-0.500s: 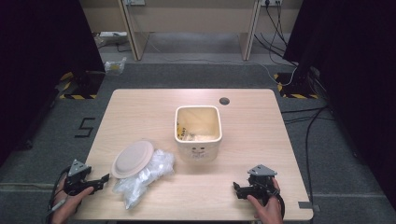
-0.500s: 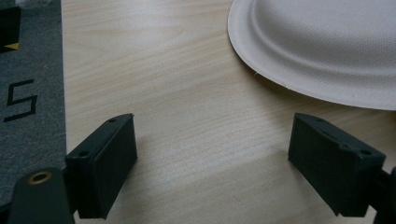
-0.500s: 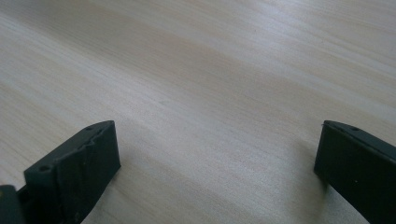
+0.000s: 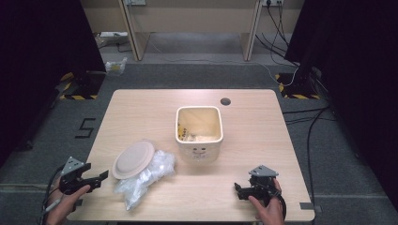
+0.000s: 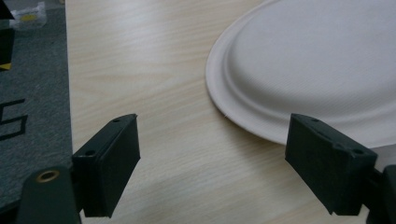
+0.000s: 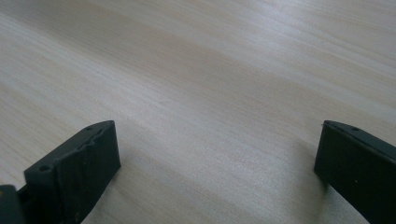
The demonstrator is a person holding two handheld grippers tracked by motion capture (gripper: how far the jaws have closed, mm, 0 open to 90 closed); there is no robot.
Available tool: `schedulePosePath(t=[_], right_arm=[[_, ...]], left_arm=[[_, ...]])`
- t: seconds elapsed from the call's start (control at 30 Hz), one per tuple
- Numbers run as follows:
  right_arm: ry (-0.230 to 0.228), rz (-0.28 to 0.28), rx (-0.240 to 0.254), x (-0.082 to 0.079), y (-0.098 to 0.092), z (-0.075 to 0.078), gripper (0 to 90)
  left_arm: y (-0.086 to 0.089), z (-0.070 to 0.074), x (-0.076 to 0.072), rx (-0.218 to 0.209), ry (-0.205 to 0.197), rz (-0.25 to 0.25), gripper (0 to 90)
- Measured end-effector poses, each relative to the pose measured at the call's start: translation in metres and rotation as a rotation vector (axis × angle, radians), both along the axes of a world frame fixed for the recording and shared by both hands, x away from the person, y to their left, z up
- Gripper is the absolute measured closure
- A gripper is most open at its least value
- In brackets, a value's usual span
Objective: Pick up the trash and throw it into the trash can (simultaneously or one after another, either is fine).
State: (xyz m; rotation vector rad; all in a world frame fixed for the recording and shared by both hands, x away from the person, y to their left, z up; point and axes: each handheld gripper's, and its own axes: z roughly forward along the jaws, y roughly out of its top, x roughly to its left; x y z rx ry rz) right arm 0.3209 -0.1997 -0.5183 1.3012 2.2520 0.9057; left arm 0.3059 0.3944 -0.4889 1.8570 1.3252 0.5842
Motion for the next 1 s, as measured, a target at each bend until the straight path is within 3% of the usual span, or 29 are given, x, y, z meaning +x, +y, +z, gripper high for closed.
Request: schedulePosePath(t=[0.17, 0.43, 0.47, 0.57, 0.73, 1.0], right_arm=[[0.002, 0.0, 0.0, 0.0, 0.0, 0.0, 0.2], [0.003, 0.001, 0.0, 0.001, 0.0, 0.0, 0.2], [0.003, 0.002, 0.0, 0.001, 0.0, 0.0, 0.2], [0.003, 0.002, 0.0, 0.001, 0.0, 0.0, 0.2], [0.003, 0.001, 0.0, 0.001, 0.0, 0.0, 0.2], [0.003, 0.002, 0.0, 0.001, 0.0, 0.0, 0.2]], left_arm=[[-0.01, 0.012, -0.003, -0.007, -0.018, -0.041, 16.9], [-0.044, 0.028, -0.009, -0.027, -0.023, -0.166, 16.4], [-0.044, 0.028, -0.009, -0.027, -0.023, -0.166, 16.4], [-0.06, 0.029, -0.007, -0.017, -0.014, -0.231, 16.4], [-0.075, 0.025, 0.0, 0.01, 0.0, -0.277, 16.4], [-0.089, 0.02, 0.01, 0.045, 0.019, -0.318, 16.5]])
